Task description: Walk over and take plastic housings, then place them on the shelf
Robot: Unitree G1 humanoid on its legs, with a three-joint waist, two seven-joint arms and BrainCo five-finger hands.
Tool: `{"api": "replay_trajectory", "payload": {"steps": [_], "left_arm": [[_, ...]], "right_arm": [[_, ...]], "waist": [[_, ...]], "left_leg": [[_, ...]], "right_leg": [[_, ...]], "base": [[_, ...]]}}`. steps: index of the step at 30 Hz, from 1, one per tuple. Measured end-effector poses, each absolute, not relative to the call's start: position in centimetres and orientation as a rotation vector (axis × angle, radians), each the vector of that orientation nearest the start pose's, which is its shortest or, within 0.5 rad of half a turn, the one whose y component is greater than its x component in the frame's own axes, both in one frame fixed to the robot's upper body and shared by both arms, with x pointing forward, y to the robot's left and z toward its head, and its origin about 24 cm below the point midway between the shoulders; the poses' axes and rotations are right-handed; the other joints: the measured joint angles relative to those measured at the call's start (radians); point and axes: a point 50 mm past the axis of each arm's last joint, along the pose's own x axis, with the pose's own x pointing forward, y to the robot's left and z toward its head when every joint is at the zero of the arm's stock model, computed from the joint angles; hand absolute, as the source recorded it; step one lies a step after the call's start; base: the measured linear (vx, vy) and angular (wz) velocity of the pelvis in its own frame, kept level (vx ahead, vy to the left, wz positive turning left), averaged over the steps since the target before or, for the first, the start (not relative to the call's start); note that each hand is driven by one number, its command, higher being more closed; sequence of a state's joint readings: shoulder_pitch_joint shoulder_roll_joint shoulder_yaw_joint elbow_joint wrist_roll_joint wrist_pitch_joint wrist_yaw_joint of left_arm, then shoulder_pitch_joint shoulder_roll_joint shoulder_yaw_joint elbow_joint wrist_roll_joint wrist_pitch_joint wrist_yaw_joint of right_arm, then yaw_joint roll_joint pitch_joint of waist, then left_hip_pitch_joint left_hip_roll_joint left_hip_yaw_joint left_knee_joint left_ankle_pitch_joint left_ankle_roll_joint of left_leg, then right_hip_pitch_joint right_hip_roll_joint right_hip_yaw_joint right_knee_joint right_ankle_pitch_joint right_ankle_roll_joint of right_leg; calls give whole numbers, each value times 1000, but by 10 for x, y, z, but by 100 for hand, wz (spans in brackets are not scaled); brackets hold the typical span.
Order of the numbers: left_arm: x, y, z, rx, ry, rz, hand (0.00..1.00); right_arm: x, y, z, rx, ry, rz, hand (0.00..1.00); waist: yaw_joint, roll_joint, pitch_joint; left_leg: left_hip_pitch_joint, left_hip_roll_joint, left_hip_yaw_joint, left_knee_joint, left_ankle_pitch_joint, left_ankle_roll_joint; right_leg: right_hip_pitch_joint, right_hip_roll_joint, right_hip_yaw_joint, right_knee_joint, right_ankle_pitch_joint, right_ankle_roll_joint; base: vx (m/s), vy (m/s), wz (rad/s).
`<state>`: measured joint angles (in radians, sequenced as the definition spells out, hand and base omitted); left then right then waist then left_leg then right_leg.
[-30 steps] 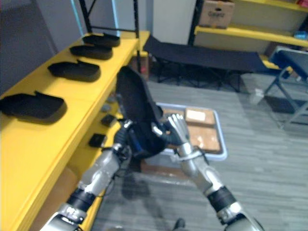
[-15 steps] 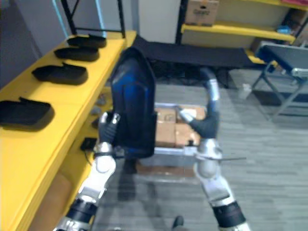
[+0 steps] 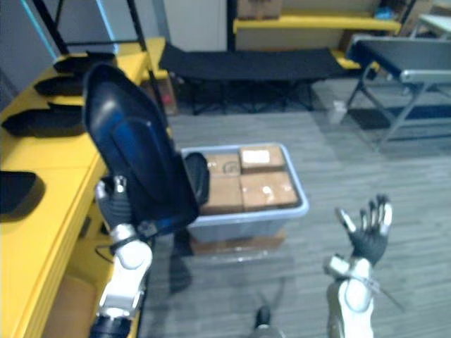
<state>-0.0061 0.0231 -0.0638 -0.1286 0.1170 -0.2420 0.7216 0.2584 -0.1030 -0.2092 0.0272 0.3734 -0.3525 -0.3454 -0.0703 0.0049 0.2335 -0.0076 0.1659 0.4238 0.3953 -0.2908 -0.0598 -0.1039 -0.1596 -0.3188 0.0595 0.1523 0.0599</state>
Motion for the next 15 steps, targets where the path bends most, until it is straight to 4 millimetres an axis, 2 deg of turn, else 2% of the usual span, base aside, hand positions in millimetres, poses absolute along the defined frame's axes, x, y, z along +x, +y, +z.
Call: {"api": "replay_trajectory", "payload": {"steps": [2,5,8,9,10,11,13,14,15], "left_arm": [[235,169,97,-62,-442,641,100],[232,177,101,-85,-493,672,100],[224,199,105,-65,-553,792,100],[215,216,108,-39,-578,873,100],[203,234,112,1,-607,963,100],[196,244,113,24,-617,1012,100],[169,272,115,114,-642,1191,100],[162,277,114,132,-638,1222,100],[149,285,113,169,-630,1269,100]], "right_arm": [[169,-263,10,213,-88,-726,0],[174,-263,18,214,-149,-669,0],[185,-261,36,237,-272,-576,0],[193,-256,45,235,-313,-517,0],[202,-251,55,212,-354,-466,0],[205,-247,60,191,-378,-440,0],[224,-227,78,161,-458,-314,0],[230,-220,82,164,-473,-276,0],[240,-207,90,166,-495,-207,0]], "waist": [[0,0,55],[4,-8,84],[7,-5,86],[13,-2,88],[31,3,90],[42,6,91],[87,19,89],[99,23,88],[128,25,88]], "left_leg": [[-16,-3,-3,31,-12,9],[-35,-16,-11,27,-14,12],[-56,-47,-63,-16,14,14],[-53,-63,-87,-51,40,11],[-46,-74,-111,-84,66,13],[-45,-78,-124,-96,79,12],[-30,-92,-205,-125,108,5],[-23,-93,-228,-129,110,3],[-5,-103,-276,-142,118,1]], "right_leg": [[-34,-18,11,74,-33,1],[-45,-31,10,75,-32,6],[-54,-66,-40,97,-44,1],[-53,-76,-64,109,-60,4],[-51,-93,-88,126,-74,0],[-49,-100,-102,138,-83,5],[-23,-123,-169,187,-125,5],[-6,-128,-191,195,-136,7],[31,-140,-232,210,-160,13]], "base": [[-178,72,-1],[-129,23,10],[-27,-4,52],[76,-46,66],[84,-52,65],[111,-60,72],[128,-74,87],[116,-78,96],[99,-68,101]]}}
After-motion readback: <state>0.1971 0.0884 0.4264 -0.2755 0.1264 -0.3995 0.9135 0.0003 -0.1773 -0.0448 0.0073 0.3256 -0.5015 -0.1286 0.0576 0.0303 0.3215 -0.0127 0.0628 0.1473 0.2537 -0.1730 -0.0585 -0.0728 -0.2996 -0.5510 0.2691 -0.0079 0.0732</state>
